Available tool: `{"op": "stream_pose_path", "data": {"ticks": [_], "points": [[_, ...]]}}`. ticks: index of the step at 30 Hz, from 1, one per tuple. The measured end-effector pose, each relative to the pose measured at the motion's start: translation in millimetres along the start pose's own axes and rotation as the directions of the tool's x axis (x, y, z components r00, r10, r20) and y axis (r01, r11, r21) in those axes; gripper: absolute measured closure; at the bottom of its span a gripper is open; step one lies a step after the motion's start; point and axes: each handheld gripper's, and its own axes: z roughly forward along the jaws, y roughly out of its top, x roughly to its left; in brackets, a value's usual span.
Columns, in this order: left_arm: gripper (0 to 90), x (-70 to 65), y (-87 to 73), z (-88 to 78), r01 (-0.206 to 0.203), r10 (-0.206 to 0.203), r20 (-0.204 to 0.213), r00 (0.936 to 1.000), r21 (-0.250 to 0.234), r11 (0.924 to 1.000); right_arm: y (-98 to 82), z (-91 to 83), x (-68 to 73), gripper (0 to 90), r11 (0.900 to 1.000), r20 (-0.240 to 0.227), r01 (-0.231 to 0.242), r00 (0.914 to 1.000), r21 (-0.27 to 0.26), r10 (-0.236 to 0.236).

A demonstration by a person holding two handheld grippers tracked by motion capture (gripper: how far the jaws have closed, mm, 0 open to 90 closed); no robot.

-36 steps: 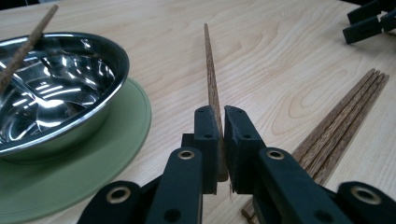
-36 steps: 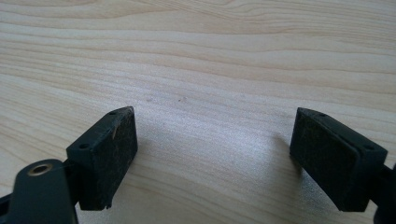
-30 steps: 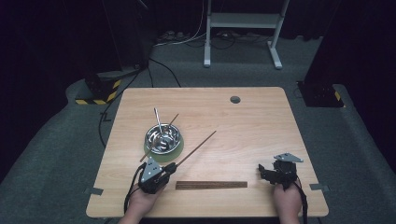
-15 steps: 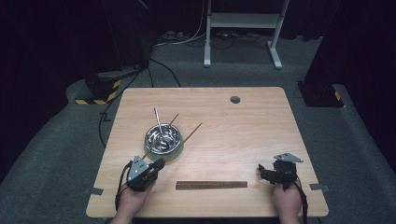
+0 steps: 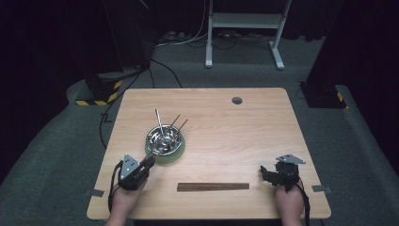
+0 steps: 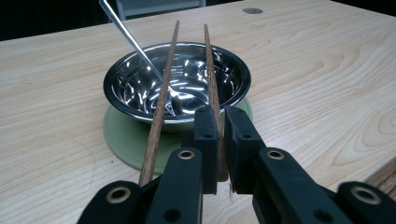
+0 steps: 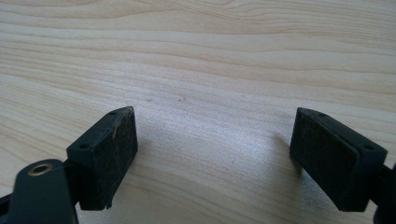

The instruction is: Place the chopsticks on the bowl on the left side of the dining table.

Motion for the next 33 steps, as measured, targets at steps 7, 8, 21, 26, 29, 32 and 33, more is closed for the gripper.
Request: {"op": "stream_pose_path", "data": {"ticks": [7, 8, 21, 26, 29, 32, 33], "points": [[83.5, 6.0, 0.4, 0.3, 0.008, -0.009, -0.032, 0.9994, -0.002, 1.0, 0.0, 0.0, 0.0, 14.9, 1.0, 0.0, 0.0, 1.0, 0.0, 0.0], [83.5, 6.4, 0.0, 0.7, 0.012, -0.012, -0.037, 0.9992, 0.0, 0.9999, 0.0, 0.0, 0.0, 14.9, 1.0, 0.0, 0.0, 1.0, 0.0, 0.0], [82.7, 3.9, -5.2, 5.8, -0.014, 0.014, -0.063, 0.9979, 0.015, 0.9998, 0.0, -0.1, 0.1, 14.9, 1.0, 0.0, 0.001, 1.0, 0.0, -0.001], [77.4, 4.4, -1.5, 1.4, -0.025, 0.025, -0.062, 0.9978, -0.004, 0.9997, -0.2, 0.2, -0.3, 14.9, 1.0, -0.001, 0.011, 0.9999, -0.004, -0.011], [66.0, 5.6, 3.4, -4.0, -0.012, 0.007, -0.063, 0.998, -0.083, 0.9965, -0.2, 0.0, 0.1, 14.9, 1.0, -0.003, 0.007, 1.0, -0.001, -0.007], [51.0, 12.6, 8.1, -6.8, 0.029, -0.039, -0.074, 0.9965, -0.128, 0.9913, -0.2, 0.2, -0.2, 14.9, 1.0, -0.001, 0.011, 0.9999, -0.004, -0.011], [46.9, 15.6, 9.0, -7.0, 0.039, -0.047, -0.068, 0.9966, -0.121, 0.9919, -0.2, 0.2, -0.1, 14.9, 1.0, -0.001, 0.011, 0.9999, -0.004, -0.011]]}}
